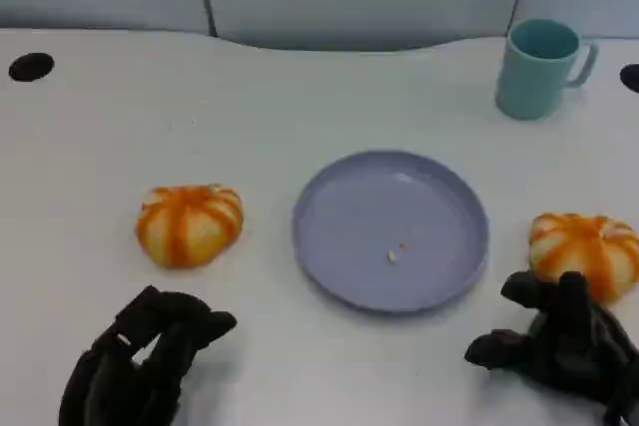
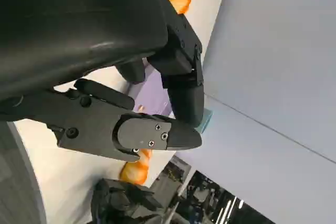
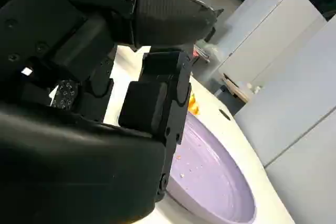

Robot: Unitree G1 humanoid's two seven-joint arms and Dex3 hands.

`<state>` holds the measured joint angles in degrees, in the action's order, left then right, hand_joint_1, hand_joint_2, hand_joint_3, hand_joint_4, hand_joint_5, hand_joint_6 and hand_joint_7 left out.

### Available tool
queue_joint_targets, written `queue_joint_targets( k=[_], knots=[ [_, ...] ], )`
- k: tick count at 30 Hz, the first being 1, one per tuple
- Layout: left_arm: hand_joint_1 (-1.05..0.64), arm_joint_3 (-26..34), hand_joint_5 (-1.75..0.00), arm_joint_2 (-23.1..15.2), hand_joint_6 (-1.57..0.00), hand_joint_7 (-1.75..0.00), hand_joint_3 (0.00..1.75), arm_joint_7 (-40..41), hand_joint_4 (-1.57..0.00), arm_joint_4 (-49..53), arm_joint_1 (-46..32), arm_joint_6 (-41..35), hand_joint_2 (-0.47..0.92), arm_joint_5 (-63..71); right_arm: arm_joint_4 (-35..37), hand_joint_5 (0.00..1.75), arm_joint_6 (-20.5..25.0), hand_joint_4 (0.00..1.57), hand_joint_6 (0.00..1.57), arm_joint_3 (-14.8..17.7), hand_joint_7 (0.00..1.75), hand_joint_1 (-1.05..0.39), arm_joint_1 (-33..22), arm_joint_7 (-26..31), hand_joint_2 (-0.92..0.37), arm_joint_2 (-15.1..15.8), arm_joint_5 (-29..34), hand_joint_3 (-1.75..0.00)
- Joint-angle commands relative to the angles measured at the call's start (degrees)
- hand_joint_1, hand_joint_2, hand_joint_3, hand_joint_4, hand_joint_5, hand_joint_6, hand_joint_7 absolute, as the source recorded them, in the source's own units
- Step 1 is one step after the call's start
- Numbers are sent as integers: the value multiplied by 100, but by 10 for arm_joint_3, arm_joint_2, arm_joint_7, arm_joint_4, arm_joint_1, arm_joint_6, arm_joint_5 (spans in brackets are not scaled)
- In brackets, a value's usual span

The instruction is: Grasp the bread from the table and place it into the plate.

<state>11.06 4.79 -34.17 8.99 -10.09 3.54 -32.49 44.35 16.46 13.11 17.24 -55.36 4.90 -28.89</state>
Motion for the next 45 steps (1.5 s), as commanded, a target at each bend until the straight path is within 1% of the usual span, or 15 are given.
queue_joint_targets(
  k=[1, 7, 8, 10, 12, 14, 16, 21, 25, 33, 34, 37, 38, 40, 45],
  knots=[
    [-57, 5, -150, -7, -59, -117, 22, 0, -66, -9, -10, -5, 92, -7, -7, 2, 8, 153, 151, 6, 2, 4, 1, 6, -48, 8, -2, -110],
    [-57, 5, -150, -6, -58, -118, 23, 0, -66, -11, -10, -3, 92, -5, -11, 7, 5, 157, 156, 6, 2, 4, -1, 21, -53, 7, 2, -112],
    [-57, 5, -150, -6, -59, -118, 22, 2, -66, -12, -11, -3, 92, -4, -14, 16, 3, 157, 157, 5, 8, -1, -2, 28, -55, 6, 5, -109],
    [-57, 5, -151, -6, -59, -119, 22, 1, -66, -11, -11, -2, 92, -4, -21, 24, 0, 157, 157, 2, 14, -6, -4, 42, -59, 6, 11, -99],
    [-57, 6, -151, -7, -58, -118, 23, -1, -66, -9, -11, -2, 92, -4, -26, 35, 0, 157, 157, 0, 23, -17, -6, 51, -65, 6, 15, -75],
    [-57, 5, -151, -6, -58, -118, 23, 0, -66, -9, -10, 0, 92, -3, -38, 44, 5, 157, 157, -4, 30, -25, -9, 64, -68, 5, 19, -60],
    [-57, 5, -151, -6, -58, -118, 24, -2, -66, -8, -10, 1, 92, -3, -47, 51, 14, 157, 157, -4, 34, -29, -10, 73, -70, 3, 19, -51],
    [-58, 6, -150, -7, -58, -119, 22, -2, -66, -6, -9, 0, 92, -3, -46, 57, 17, 157, 157, -1, 38, -28, -11, 69, -71, 1, 14, -51],
    [-57, 7, -150, -7, -57, -118, 23, -3, -66, -5, -9, 0, 92, -4, -50, 58, 15, 157, 157, -2, 41, -29, -13, 73, -62, 0, 17, -67],
    [-58, 9, -148, -14, -54, -113, 27, 0, -62, -17, -7, 5, 92, 3, -56, 55, 13, 157, 157, -6, 39, -30, -14, 84, -63, -5, 24, -69],
    [-57, 7, -144, -16, -54, -108, 27, 3, -60, -25, -6, 29, 92, 20, -55, 55, 13, 157, 157, -6, 39, -30, -14, 86, -62, -7, 24, -68],
    [-56, 1, -116, -34, -62, -59, 29, 14, -56, -43, 0, 120, 92, 97, -52, 55, 11, 157, 157, -8, 39, -31, -12, 88, -62, -10, 26, -68],
    [-57, -2, -111, -40, -62, -49, 28, 18, -55, -46, 1, 142, 92, 119, -52, 55, 10, 157, 157, -8, 39, -30, -12, 87, -62, -11, 26, -68],
    [-57, -6, -106, -45, -63, -41, 28, 25, -54, -45, 2, 165, 92, 138, -51, 55, 8, 157, 157, -9, 39, -30, -12, 86, -62, -11, 26, -67],
    [-58, -13, -105, -49, -64, -38, 28, 33, -54, -39, 2, 178, 92, 140, -51, 55, 8, 157, 157, -8, 38, -30, -12, 86, -63, -12, 27, -67]
  ],
)
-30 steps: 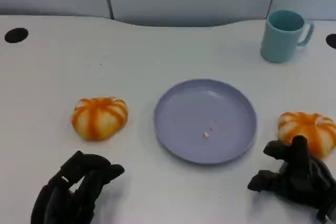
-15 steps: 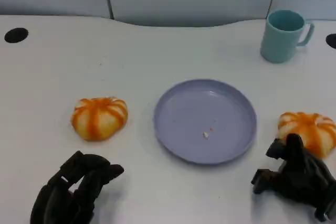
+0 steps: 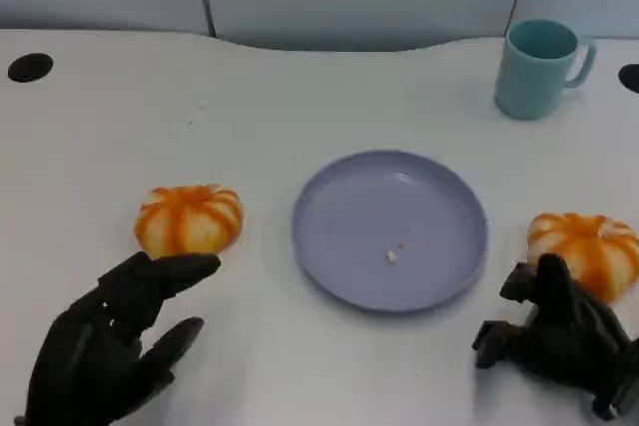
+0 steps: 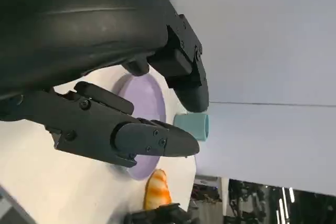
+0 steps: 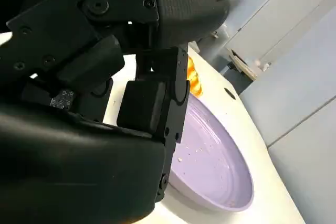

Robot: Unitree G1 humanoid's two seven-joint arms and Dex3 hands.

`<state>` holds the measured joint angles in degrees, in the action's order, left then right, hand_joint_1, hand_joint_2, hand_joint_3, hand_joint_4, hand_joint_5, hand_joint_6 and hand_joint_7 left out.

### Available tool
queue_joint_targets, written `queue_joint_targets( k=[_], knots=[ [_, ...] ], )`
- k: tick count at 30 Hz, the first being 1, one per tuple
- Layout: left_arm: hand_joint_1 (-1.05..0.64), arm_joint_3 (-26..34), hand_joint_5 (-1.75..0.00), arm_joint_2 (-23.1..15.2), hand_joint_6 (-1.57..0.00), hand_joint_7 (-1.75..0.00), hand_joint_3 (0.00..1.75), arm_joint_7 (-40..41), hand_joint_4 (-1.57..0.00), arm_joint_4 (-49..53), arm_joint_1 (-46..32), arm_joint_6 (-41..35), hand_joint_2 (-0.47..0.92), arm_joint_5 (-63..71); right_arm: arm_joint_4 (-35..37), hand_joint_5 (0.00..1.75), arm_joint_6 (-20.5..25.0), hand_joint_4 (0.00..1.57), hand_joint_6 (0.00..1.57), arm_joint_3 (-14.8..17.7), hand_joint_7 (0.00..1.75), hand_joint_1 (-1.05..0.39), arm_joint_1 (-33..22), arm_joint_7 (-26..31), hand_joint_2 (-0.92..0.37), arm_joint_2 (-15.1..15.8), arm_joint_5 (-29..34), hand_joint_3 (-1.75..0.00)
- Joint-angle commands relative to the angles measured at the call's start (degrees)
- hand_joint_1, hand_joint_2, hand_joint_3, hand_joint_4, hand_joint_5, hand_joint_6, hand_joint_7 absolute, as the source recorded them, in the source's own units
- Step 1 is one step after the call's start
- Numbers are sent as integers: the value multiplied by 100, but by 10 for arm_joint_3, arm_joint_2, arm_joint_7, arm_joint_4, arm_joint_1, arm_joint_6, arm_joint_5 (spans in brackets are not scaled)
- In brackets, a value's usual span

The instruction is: Grasp the bread from the table and place it into the plate.

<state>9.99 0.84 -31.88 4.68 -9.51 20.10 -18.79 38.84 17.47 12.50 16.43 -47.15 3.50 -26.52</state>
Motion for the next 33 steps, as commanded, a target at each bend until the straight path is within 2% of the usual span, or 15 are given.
queue_joint_targets(
  k=[1, 2, 4, 5, 7, 8, 10, 12, 19, 22, 25, 28, 33],
  knots=[
    [-58, -3, -105, -10, -64, -37, 28, 11, -54, 4, -4, 13, 92, 2, 4, 55, -2, 157, 157, -2, 38, -30, -3, 4, -63, 2, 3, -67],
    [-58, 10, -104, -47, -64, -37, 28, 63, -54, -43, 9, 62, 92, 143, 2, 55, -8, 157, 157, -6, 38, -30, -5, 8, -63, 2, 9, -66],
    [-56, 24, -71, -92, -53, -13, 15, 134, -38, -101, 24, 124, 92, 324, -1, 55, -15, 157, 157, -11, 38, -32, -6, 14, -63, 1, 17, -65],
    [-55, 25, -65, -102, -52, -9, 14, 154, -36, -113, 27, 136, 92, 364, -1, 55, -17, 157, 157, -12, 39, -32, -6, 14, -63, 1, 18, -65],
    [-55, 20, -61, -105, -51, -6, 12, 171, -35, -113, 25, 136, 92, 378, -1, 55, -17, 157, 157, -11, 39, -32, -6, 14, -64, 0, 19, -64],
    [-55, 19, -60, -127, -51, -5, 12, 185, -35, -130, 34, 123, 92, 434, 0, 55, -20, 157, 157, -13, 39, -32, -7, 14, -64, 1, 21, -63],
    [-60, 12, -34, -165, -46, -2, 12, 202, -36, -152, 52, 93, 92, 526, 7, 55, -27, 157, 157, -14, 39, -31, -6, 6, -65, 2, 21, -62],
    [-62, 1, -22, -189, -42, 0, 9, 214, -36, -151, 66, 74, 92, 576, 5, 54, -28, 157, 157, -16, 38, -31, -8, 12, -66, 2, 21, -58],
    [-68, -55, -8, -245, -32, 0, 2, 258, -27, -139, 93, 18, 91, 693, -3, 55, -18, 157, 157, -19, 38, -30, -11, 21, -69, 1, 17, -54],
    [-68, -82, -5, -264, -27, 0, 1, 250, -22, -144, 106, -14, 89, 736, -9, 56, -17, 157, 157, -20, 39, -30, -13, 24, -68, 0, 17, -52],
    [-67, -108, -1, -277, -20, 0, 0, 215, -16, -139, 129, -47, 84, 743, -2, 55, -26, 157, 157, -20, 38, -30, -12, 19, -70, 0, 17, -51],
    [-65, -132, 0, -286, -16, 0, 0, 186, -11, -123, 155, -74, 81, 739, -3, 55, -14, 157, 157, -19, 37, -29, -11, 24, -71, -1, 14, -49],
    [-63, -171, 0, -293, -15, 0, 0, 191, -9, -63, 202, -96, 77, 743, -9, 56, -22, 157, 157, -24, 38, -30, -15, 27, -72, -2, 20, -49]
  ],
)
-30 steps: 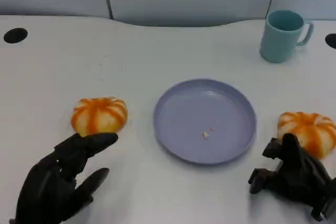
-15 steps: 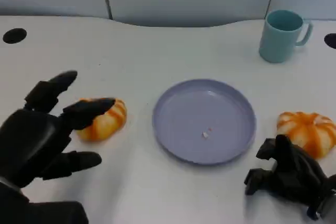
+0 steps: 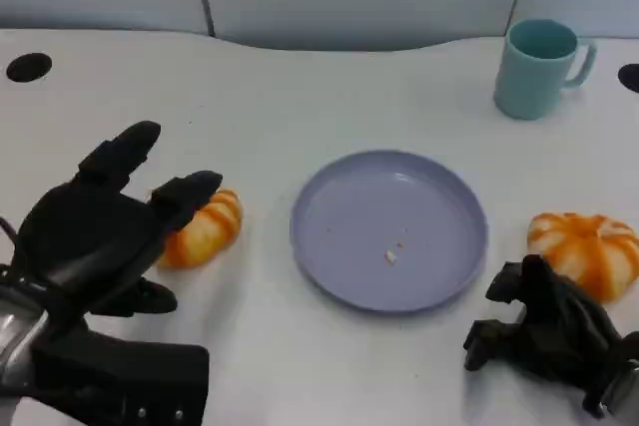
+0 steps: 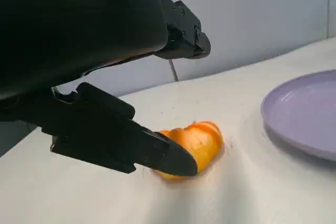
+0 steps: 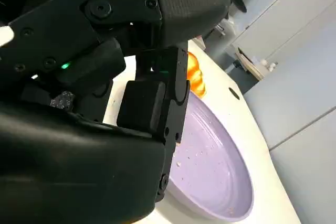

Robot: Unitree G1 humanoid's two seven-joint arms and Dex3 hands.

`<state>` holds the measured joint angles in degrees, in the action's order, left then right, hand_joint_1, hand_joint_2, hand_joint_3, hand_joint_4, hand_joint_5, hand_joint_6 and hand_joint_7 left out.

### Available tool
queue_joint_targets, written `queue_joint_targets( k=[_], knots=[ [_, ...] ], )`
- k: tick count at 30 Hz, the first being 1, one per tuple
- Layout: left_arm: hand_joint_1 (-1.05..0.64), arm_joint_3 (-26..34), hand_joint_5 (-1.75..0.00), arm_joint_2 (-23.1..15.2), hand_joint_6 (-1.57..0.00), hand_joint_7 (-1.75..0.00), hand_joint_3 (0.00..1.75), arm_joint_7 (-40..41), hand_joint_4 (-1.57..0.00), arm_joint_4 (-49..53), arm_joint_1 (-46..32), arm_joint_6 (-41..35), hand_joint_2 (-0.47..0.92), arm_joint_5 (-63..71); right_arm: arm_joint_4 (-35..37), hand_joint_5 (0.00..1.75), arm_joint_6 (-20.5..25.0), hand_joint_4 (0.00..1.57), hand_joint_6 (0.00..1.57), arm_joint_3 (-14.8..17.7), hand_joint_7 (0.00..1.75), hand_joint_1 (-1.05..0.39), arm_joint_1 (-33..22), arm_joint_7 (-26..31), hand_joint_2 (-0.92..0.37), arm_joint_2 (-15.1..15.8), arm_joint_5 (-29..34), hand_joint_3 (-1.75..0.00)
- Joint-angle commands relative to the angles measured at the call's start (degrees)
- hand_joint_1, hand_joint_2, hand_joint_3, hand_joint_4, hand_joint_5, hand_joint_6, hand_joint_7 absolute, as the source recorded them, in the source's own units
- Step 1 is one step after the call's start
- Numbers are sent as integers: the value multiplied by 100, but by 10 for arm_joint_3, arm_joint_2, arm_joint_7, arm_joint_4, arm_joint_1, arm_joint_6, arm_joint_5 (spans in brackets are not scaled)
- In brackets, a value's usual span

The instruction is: Grasp the bread from the table and place it into the plate.

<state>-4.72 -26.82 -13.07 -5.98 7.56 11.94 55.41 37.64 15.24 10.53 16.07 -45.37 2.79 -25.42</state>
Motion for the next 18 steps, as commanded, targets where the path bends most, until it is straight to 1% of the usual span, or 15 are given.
queue_joint_targets(
  k=[1, 3, 6, 10, 14, 18],
  knots=[
    [-62, -35, -1, -14, -14, 0, 0, 5, -10, 67, 47, -20, 77, 4, 3, 56, 0, 157, 157, -5, 38, -31, -12, 9, -72, 5, 9, -49],
    [-61, -50, -2, -14, -13, 0, 1, 9, -11, 94, 65, -27, 78, 6, 3, 56, -1, 157, 157, -5, 38, -31, -12, 10, -72, 5, 9, -48],
    [-61, -87, -1, -10, -12, 0, 1, 9, -10, 162, 113, -39, 79, 16, 13, 55, -9, 157, 157, -4, 38, -31, -10, 1, -72, 6, 7, -47],
    [-55, -128, 0, 0, -12, 0, 0, 18, -9, 245, 168, -51, 78, 18, 25, 52, -16, 157, 157, -2, 35, -31, -6, -10, -73, 7, 6, -46],
    [-52, -160, 0, 18, -14, -1, 0, 24, -7, 325, 218, -65, 73, 12, 32, 52, -24, 157, 157, -2, 35, -32, -5, -17, -74, 6, 7, -44],
    [-53, -191, -1, 36, -16, -1, 0, 31, -9, 405, 266, -70, 67, 8, 35, 52, -27, 157, 157, -2, 36, -32, -5, -17, -74, 4, 7, -43]
  ],
)
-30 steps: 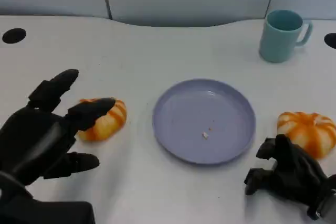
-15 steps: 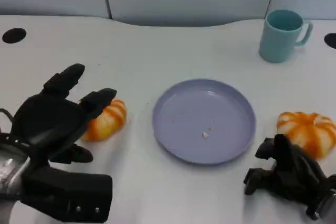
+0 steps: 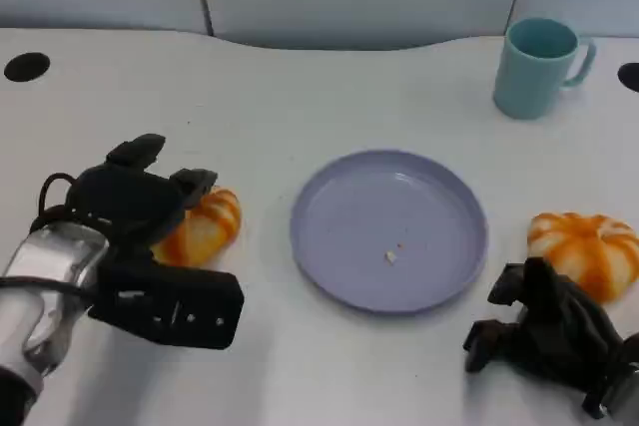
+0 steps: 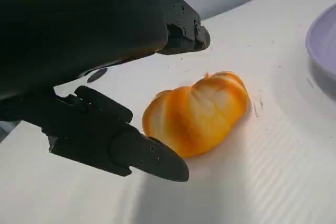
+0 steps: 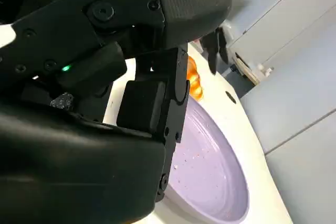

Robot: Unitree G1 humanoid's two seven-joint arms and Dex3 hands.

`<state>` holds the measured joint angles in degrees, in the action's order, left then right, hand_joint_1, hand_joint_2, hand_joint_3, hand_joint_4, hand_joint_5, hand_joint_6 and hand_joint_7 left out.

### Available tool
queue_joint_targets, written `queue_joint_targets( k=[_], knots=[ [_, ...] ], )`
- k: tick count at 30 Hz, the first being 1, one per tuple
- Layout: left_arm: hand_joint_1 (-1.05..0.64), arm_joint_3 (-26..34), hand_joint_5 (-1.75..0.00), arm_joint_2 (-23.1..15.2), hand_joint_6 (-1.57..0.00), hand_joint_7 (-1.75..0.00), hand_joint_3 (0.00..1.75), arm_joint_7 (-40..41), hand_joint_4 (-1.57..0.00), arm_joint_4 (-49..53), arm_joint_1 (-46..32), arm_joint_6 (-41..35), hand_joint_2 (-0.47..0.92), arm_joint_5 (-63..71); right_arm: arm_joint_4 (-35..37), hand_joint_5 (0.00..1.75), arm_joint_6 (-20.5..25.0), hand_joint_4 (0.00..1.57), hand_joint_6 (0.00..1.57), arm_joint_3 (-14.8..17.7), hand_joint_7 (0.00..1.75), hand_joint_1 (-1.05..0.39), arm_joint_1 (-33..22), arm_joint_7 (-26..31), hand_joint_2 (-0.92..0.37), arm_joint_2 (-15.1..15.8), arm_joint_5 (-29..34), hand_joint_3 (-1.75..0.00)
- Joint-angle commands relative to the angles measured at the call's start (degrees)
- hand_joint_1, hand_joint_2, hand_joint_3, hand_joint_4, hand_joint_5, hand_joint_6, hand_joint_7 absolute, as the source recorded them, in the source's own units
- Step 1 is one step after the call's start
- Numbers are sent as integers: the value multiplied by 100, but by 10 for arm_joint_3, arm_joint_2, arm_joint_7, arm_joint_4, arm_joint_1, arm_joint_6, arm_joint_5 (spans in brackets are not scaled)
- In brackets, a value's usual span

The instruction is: Grasp the bread from the table and place it into the plate.

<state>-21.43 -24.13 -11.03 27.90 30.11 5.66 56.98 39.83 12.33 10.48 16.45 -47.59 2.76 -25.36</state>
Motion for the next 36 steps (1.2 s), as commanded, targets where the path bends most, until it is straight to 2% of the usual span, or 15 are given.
queue_joint_targets(
  k=[1, 7, 14, 19, 23, 28, 31, 36],
  knots=[
    [-53, -32, -1, 13, -16, -1, 0, 11, -8, 85, 52, -8, 66, -9, 14, 52, 0, 157, 157, -1, 36, -31, -9, 5, -75, 4, 7, -42],
    [-53, -48, -1, 36, -17, -1, 0, 23, -9, 186, 104, -9, 66, -45, 14, 53, 0, 157, 157, -2, 37, -31, -8, 1, -75, 5, 7, -40],
    [-38, -51, -2, 59, -19, -2, 0, 34, -10, 293, 155, 8, 65, -98, 9, 52, 5, 157, 157, -1, 36, -31, -10, 5, -76, 5, 6, -38],
    [-36, -64, -1, 75, -19, -1, 0, 51, -9, 354, 177, 27, 65, -113, -4, 53, 7, 157, 157, -4, 36, -31, -17, 13, -76, 4, 8, -37],
    [-30, -80, -2, 85, -21, -2, 0, 61, -12, 389, 187, 42, 65, -113, -12, 52, 9, 157, 157, -4, 36, -31, -23, 11, -77, 3, 5, -37],
    [-25, -88, -3, 102, -23, -2, 0, 58, -13, 417, 194, 42, 66, -123, -52, 55, 39, 157, 157, -7, 38, -30, -38, 38, -77, 1, 3, -36],
    [-25, -94, -4, 106, -24, -2, 1, 61, -15, 423, 190, 44, 68, -129, -55, 55, 44, 157, 157, -6, 38, -30, -40, 33, -78, 1, -1, -36],
    [-15, -87, -12, 109, -38, -7, 3, 90, -31, 428, 175, 56, 78, -149, -71, 56, 57, 157, 157, -5, 39, -30, -46, 42, -77, 2, -1, -36]
  ],
)
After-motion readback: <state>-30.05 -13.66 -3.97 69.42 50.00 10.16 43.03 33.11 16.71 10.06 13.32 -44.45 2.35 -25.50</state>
